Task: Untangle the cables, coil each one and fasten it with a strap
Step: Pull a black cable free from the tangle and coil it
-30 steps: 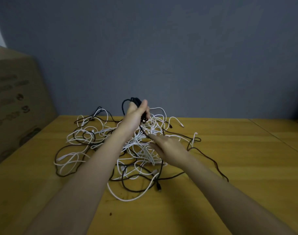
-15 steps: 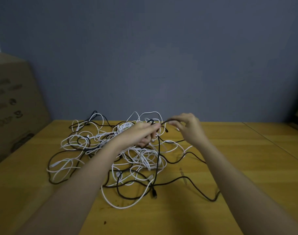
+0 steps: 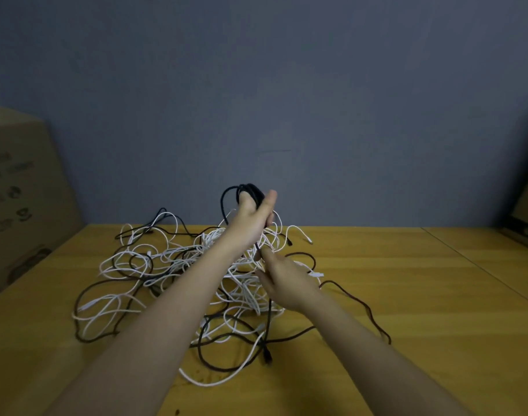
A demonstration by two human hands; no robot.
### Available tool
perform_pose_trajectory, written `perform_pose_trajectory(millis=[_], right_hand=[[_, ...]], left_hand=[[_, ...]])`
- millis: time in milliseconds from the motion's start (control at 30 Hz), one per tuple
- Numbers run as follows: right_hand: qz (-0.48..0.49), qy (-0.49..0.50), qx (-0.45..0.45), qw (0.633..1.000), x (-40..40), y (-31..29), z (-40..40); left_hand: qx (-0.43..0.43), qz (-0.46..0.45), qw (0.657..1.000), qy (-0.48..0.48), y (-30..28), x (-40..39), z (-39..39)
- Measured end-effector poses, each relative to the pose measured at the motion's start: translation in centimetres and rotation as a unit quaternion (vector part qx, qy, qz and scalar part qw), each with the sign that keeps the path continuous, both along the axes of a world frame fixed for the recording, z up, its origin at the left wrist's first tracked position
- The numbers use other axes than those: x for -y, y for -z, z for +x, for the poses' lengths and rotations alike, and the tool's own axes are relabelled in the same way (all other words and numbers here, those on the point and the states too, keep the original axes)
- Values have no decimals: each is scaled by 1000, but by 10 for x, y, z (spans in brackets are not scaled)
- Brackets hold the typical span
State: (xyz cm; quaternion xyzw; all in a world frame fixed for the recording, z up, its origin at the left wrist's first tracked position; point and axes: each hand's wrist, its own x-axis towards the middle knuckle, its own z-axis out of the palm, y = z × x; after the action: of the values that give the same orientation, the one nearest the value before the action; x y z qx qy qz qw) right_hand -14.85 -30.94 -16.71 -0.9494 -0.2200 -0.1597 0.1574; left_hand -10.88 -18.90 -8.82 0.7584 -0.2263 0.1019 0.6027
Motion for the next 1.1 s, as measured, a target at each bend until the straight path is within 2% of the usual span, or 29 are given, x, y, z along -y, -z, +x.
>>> perform_pose_trajectory(millis=[67,133,233,300,333,467,567,634,700,800,900,1034,1067,1100], right_hand=[[28,-25,44,998,-1,-9,-3],[87,-35,57,994,3,-18,-6],[137,-16,73,988,15,-29,-2],[126,1,100,987,24,-33,4],[105,16,115,988,28,-34,8],[84,73,125,986,42,-37,23],[27,84,72,993,42,-35,29],[19,89,8,996,43,-28,32],[123,88,-70,986,48,-21,29],[251,104,-79,959,54,-16,25],[386,121,-29,914,56,-36,26],[562,81,59,821,50,-105,31],[573,60,90,812,48,-122,31],[557,48,131,819,46,-136,31]], left_hand=[[-26,117,991,-57,4,-1,5],[-43,205,975,-69,7,-5,6],[25,366,926,-93,12,-13,6],[29,422,902,-85,15,-18,5],[17,426,902,-70,15,-20,5],[-28,395,918,36,6,-29,0],[9,399,916,34,-1,-33,-4],[10,312,950,16,-8,-36,-7],[2,216,976,6,-15,-40,-9],[30,188,981,-29,-22,-44,-10],[18,118,992,-26,-25,-40,-8],[-27,27,999,9,-39,-37,-4],[-39,19,999,26,-44,-36,-4],[-49,13,998,45,-47,-34,-6]])
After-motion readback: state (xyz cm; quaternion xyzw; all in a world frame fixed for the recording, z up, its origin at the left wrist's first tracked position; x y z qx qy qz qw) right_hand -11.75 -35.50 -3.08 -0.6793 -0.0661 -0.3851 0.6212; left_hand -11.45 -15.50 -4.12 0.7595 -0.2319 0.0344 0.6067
